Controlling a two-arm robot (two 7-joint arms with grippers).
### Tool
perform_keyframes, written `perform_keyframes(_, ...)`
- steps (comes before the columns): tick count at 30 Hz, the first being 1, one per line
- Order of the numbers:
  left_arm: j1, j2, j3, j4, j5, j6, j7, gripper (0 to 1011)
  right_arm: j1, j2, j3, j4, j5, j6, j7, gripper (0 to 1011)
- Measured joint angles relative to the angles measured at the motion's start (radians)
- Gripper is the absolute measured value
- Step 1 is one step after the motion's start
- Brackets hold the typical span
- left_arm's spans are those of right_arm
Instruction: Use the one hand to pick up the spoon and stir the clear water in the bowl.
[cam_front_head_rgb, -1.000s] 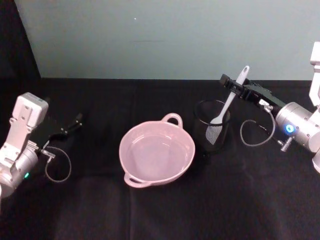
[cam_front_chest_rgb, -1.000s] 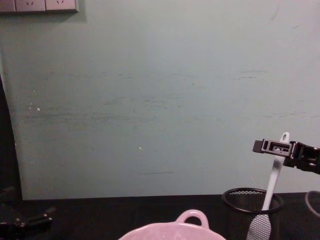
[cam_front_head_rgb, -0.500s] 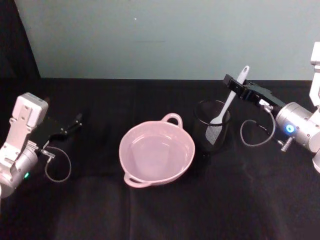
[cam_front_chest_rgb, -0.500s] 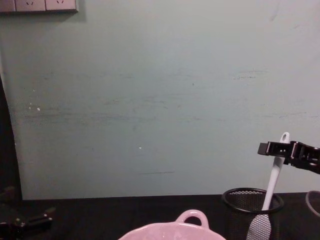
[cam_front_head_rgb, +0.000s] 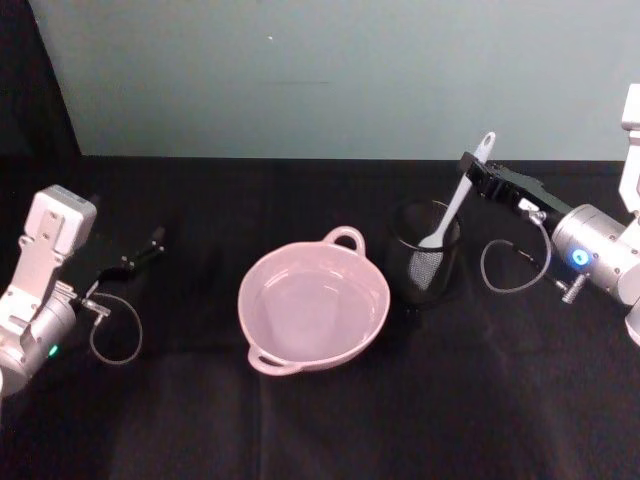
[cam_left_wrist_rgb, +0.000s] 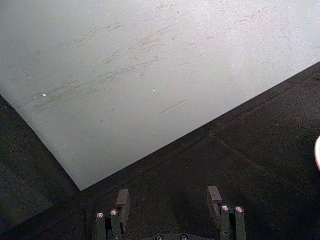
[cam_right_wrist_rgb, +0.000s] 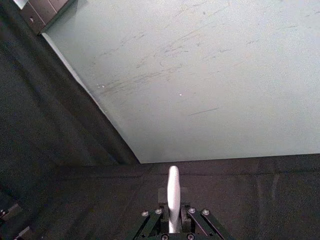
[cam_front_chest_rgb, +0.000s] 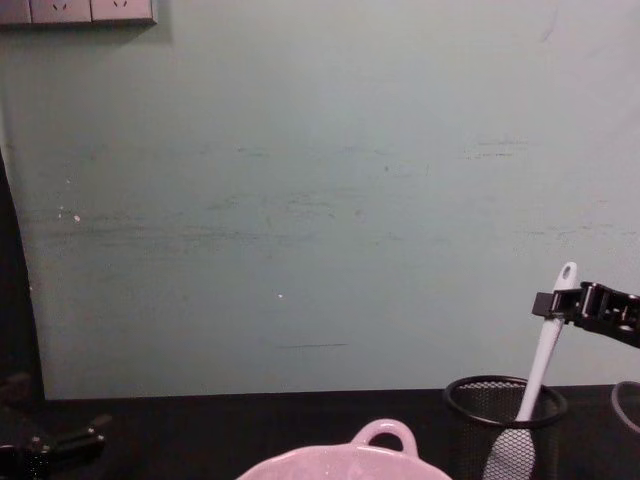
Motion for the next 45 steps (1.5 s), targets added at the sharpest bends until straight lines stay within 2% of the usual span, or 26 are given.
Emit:
perform_keyframes(3,0.000,0.000,0.000,0.000,0.000,0.000,0.000,1011,0.000,0.000,0.000,0.000,0.000,0.000,0.000,116)
perform_keyframes(13,0.000,0.000,0.000,0.000,0.000,0.000,0.000,1011,-0.002,0.002,0.000,-0.005,-0.006,-0.007,0.001,116)
perform_keyframes(20,0.000,0.000,0.000,0.000,0.000,0.000,0.000,1011,-0.024,0.019,0.005,-0.063,-0.062,-0.051,0.001,116)
perform_keyframes(28,0.000,0.000,0.000,0.000,0.000,0.000,0.000,1011,-0.031,0.042,0.019,-0.133,-0.096,-0.038,0.008,116)
perform_keyframes(39,0.000,0.000,0.000,0.000,0.000,0.000,0.000,1011,-0.002,0.076,0.007,-0.209,-0.180,-0.029,0.040,116)
perform_keyframes(45,0.000,0.000,0.000,0.000,0.000,0.000,0.000,1011,0.006,0.085,0.006,-0.245,-0.212,-0.031,0.054,116)
